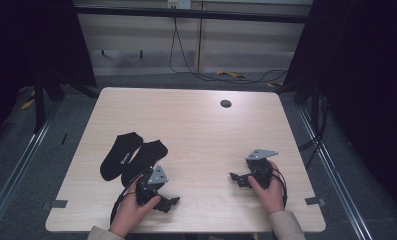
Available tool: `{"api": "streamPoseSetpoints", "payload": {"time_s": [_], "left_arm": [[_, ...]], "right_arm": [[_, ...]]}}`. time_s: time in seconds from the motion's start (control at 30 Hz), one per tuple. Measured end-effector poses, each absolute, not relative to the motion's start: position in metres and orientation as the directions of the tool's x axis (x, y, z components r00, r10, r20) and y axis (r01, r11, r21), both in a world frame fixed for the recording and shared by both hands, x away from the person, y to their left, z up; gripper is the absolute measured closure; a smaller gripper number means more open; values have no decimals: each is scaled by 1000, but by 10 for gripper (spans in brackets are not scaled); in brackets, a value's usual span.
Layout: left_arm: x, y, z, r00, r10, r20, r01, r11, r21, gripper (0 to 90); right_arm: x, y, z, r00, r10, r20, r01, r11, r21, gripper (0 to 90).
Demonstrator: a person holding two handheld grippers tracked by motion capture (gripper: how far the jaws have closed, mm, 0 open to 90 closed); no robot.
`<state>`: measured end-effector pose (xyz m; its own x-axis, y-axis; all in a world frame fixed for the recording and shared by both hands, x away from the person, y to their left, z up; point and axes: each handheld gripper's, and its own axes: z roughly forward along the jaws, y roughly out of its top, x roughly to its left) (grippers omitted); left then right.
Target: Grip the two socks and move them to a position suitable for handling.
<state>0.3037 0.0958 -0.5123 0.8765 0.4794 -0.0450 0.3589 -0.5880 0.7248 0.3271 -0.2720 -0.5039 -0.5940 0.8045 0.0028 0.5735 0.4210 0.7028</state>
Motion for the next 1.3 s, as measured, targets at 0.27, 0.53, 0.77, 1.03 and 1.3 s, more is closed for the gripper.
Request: {"api": "streamPoseSetpoints", "payload": {"time_s": [0.27,0.53,0.77,1.03,1.3], "left_arm": [[304,96,-512,877,478,-45,358,-590,724,28],[308,98,-509,879,461,-120,399,-574,715,0],[321,116,-497,836,521,-170,467,-515,719,0],[353,161,-479,722,671,-168,541,-397,741,109],[377,194,-481,623,772,-125,569,-338,750,163]], "right_arm": [[327,-272,-504,-594,804,2,572,421,704,106],[326,-272,-504,-588,809,1,574,417,705,107],[325,-272,-504,-583,812,-2,574,414,706,107],[325,-272,-504,-578,816,-1,578,411,705,107],[325,-272,-504,-577,817,0,580,410,704,107]]}}
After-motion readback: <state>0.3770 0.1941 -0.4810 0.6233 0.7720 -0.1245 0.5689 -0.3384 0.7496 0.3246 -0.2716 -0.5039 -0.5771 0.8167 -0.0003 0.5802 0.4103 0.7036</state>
